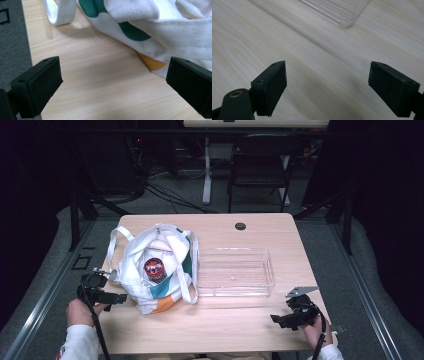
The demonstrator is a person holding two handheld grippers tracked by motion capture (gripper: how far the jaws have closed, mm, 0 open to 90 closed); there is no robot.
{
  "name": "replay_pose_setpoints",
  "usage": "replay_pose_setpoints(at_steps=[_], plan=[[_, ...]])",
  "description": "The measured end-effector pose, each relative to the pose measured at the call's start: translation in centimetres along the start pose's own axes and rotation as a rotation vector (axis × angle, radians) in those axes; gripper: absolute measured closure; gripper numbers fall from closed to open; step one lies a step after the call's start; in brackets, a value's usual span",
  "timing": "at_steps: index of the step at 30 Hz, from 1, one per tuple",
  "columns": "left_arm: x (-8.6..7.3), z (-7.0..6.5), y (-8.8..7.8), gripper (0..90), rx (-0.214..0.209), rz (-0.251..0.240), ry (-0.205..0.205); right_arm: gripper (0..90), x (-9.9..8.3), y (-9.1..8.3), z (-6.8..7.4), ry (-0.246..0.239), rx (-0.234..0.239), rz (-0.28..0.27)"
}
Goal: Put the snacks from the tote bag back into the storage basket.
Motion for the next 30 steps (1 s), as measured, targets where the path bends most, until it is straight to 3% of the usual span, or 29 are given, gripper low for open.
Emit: replay_pose_setpoints(at_steps=[8,17,30], plan=[[0.1,-0.3,-1.4,0.1,0.003,-0.037,-0.006,14.8,0.0,-0.1,0.0,0.003,0.004,0.005],[0.8,-1.6,-3.3,0.1,-0.005,-0.11,0.012,14.8,0.0,-0.1,0.0,0.003,0.002,0.004],[2.2,-2.3,-4.3,0.1,-0.013,-0.146,0.037,14.8,0.1,0.1,0.0,0.001,0.003,0.008]])
Point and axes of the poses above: each handheld gripper's, and its own axes: y roughly forward along the jaws, x roughly out of its top, z roughly to its left, the point moved 1 cm from there along y, roughly forward along the jaws, and after that the axes turned 9 degrees about z, right-handed, at the moved point
